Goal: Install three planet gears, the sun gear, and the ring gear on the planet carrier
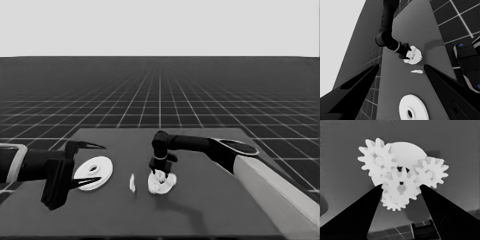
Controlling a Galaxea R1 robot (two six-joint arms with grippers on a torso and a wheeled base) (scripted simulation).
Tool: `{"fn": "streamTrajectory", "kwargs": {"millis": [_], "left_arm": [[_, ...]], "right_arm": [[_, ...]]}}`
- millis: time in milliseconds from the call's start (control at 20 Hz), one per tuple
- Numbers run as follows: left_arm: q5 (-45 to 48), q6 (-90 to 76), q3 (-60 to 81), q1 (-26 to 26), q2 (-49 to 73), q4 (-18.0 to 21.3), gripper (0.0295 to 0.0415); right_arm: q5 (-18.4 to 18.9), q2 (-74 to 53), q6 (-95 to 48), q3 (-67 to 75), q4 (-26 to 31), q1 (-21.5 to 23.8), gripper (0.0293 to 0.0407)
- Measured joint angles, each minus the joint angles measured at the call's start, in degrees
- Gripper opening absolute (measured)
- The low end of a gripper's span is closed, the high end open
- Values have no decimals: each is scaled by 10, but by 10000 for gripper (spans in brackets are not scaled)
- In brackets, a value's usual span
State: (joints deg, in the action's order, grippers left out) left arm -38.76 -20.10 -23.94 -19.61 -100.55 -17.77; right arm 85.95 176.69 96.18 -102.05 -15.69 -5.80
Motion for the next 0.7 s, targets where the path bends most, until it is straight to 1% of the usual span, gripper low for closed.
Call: {"fn": "streamTrajectory", "kwargs": {"millis": [700], "left_arm": [[0,0,0,0,0,0,385]], "right_arm": [[0,0,84,0,0,0,309]]}}
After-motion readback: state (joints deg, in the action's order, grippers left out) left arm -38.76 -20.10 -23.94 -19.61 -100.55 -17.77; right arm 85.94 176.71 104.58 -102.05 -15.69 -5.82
